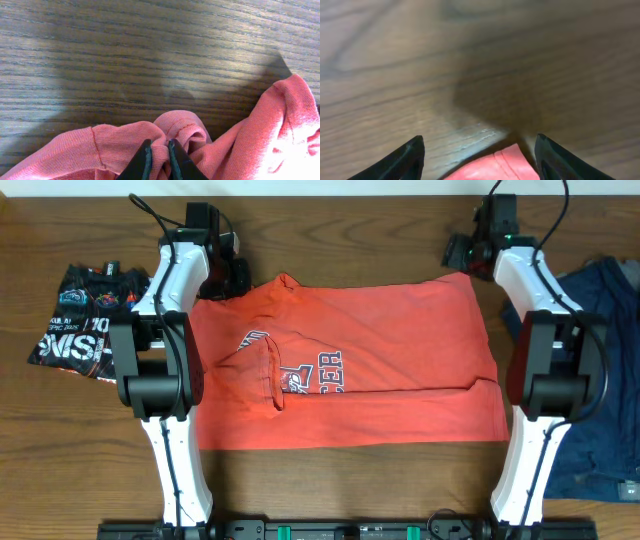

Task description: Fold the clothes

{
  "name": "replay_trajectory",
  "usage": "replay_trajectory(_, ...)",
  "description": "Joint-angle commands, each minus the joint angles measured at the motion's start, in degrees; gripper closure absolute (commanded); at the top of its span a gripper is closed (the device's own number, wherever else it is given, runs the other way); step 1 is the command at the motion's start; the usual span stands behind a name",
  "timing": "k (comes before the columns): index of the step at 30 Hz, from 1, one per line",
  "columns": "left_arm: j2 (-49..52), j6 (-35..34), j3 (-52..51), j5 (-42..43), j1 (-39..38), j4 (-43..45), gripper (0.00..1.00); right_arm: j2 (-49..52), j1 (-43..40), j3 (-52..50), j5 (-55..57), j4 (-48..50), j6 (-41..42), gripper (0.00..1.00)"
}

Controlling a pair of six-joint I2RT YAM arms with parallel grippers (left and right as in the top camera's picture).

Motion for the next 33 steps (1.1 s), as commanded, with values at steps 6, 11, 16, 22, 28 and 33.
replay_trajectory(6,-0.96,-0.33,0.76,-0.11,0.15,-0.81,0.87,3.34,1.46,0.72,3.43,-0.63,3.65,0.36)
replay_trajectory(11,-0.94,-0.33,0.76,-0.11,0.15,-0.94,0.87,3.34,2.60,0.72,5.55,-0.76,3.65,0.62)
replay_trajectory(16,-0.94,-0.33,0.76,-0.11,0.15,-1.16,0.87,3.34,2.78,0.72,6.88,-2.64,3.69,0.99)
replay_trajectory(22,-1.40,-0.31,0.79,0.22,0.35,-1.53,0.94,2.62,2.12,0.74,11.80,-6.93,3.72,0.99)
replay_trajectory(28,-4.24,-0.33,0.79,5.90,1.81,-2.08,0.94,-1.75,0.72,0.74,13.46,-8.96,3.67,0.99)
replay_trajectory(33,-6.82,-0.33,0.79,5.97,3.02,-5.51,0.94,-7.82,-0.50,0.74,14.56,-11.10,3.65,0.99)
